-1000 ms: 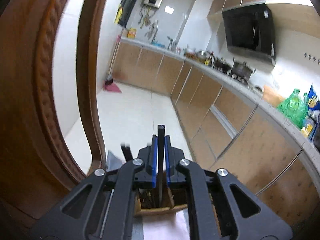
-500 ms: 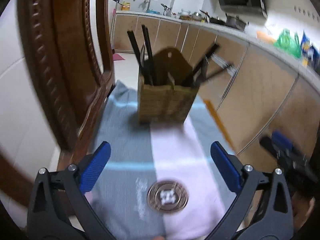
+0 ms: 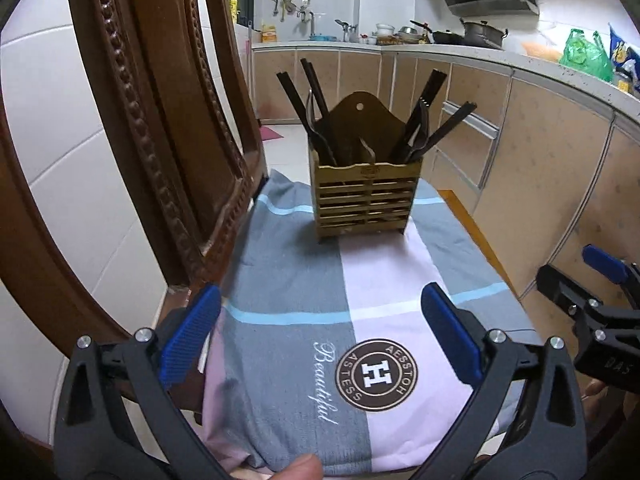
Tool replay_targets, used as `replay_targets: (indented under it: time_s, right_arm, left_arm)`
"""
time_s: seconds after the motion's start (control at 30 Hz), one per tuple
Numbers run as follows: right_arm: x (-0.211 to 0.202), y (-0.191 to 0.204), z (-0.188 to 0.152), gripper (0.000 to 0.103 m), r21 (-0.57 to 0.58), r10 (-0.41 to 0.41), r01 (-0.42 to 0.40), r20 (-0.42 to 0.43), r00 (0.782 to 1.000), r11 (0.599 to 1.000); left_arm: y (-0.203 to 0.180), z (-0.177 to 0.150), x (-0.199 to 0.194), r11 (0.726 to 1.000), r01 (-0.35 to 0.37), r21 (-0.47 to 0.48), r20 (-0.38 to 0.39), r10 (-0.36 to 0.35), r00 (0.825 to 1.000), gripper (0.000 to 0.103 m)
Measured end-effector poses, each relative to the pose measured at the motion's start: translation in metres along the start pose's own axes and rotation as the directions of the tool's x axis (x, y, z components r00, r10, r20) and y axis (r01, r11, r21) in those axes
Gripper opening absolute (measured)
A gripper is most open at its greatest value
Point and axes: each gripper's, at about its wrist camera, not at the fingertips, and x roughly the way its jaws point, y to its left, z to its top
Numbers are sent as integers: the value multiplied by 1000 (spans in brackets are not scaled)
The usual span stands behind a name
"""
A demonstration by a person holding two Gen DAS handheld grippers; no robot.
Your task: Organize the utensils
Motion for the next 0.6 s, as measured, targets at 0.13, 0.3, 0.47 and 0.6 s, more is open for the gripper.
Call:
replay_targets:
  time_s: [0.13, 0.3, 0.47, 0.6]
  right_arm:
    - [1, -8, 2, 100, 15, -26, 26, 0, 1000, 1000]
    - [5, -14, 3, 100, 29, -25, 25, -8, 1000, 999]
    - [7, -14, 3, 100, 27, -29, 30, -12, 999, 999]
    - [9, -14, 3, 100, 21, -33, 33, -15, 999, 999]
  left_arm:
    - [-3, 0, 0, 1000, 5, 9, -3, -5, 1000, 99]
    - [-4, -2, 3, 1000, 2, 11, -10, -2, 1000, 99]
    - [-1, -1, 4, 999, 34, -19, -22, -34, 999, 99]
    - [-1, -2, 4, 999, 39, -17, -25, -40, 999, 99]
